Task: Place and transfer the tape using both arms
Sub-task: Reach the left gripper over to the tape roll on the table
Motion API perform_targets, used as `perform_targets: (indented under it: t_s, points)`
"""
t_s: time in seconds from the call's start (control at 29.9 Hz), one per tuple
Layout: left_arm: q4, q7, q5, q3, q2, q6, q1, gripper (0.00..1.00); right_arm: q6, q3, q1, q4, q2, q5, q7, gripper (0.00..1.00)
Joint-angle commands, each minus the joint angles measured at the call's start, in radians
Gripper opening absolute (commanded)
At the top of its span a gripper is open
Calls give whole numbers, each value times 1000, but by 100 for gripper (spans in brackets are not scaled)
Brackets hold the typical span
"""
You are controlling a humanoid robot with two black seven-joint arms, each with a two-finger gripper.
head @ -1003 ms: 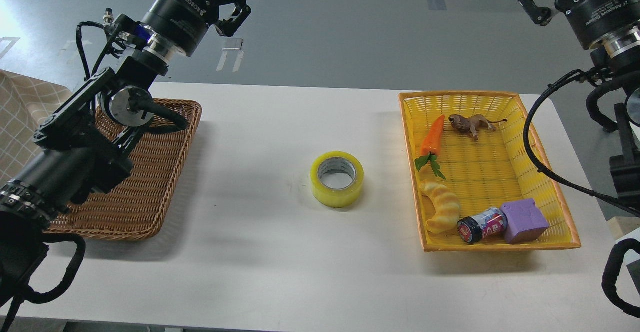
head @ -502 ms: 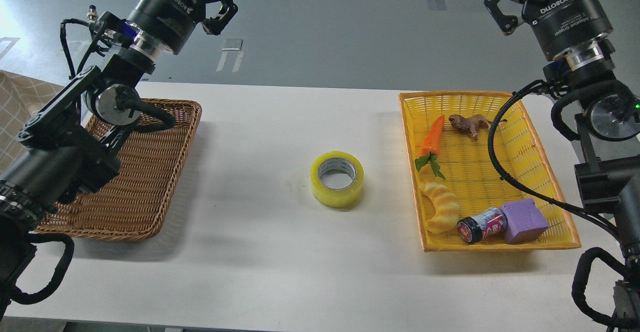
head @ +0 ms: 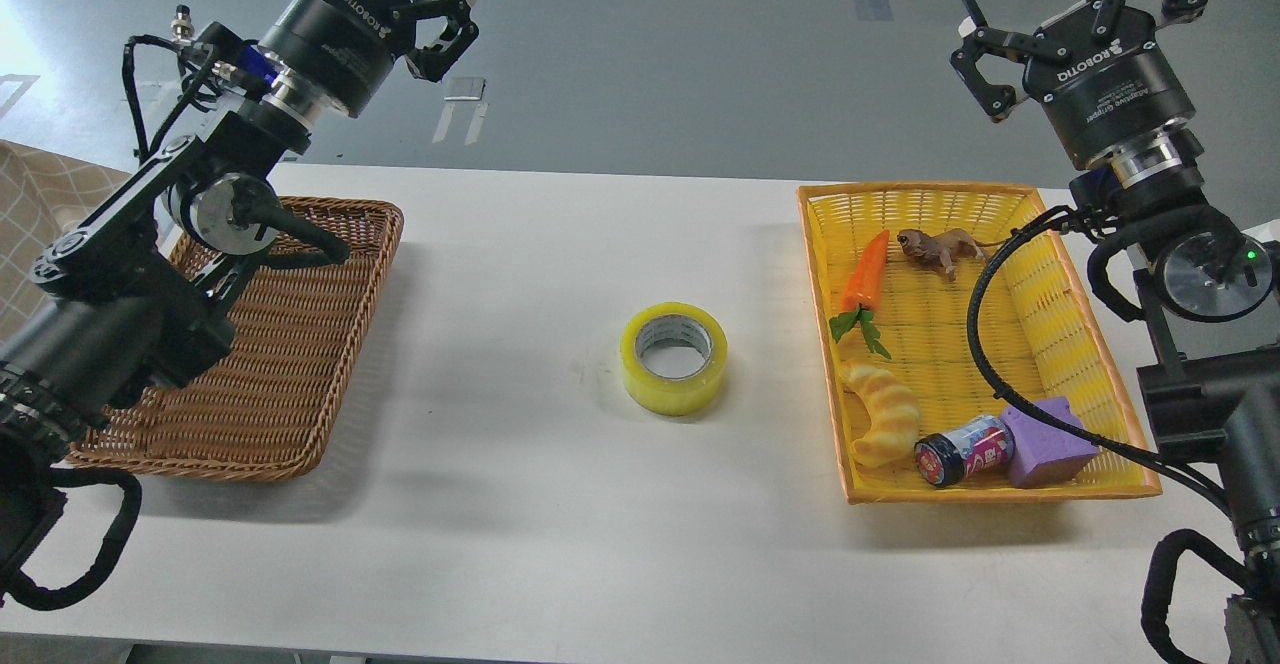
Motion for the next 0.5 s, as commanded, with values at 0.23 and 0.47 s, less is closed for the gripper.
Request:
perform_targets:
  t_s: [0.23,0.47]
  points:
    - [-44,-1,69,0,36,0,-5,98,0,3,-14,2,-3,0,0,100]
    - [-167,-4,326,0,44,102,-8,98,0,4,-23,11,-10,-2,0,100]
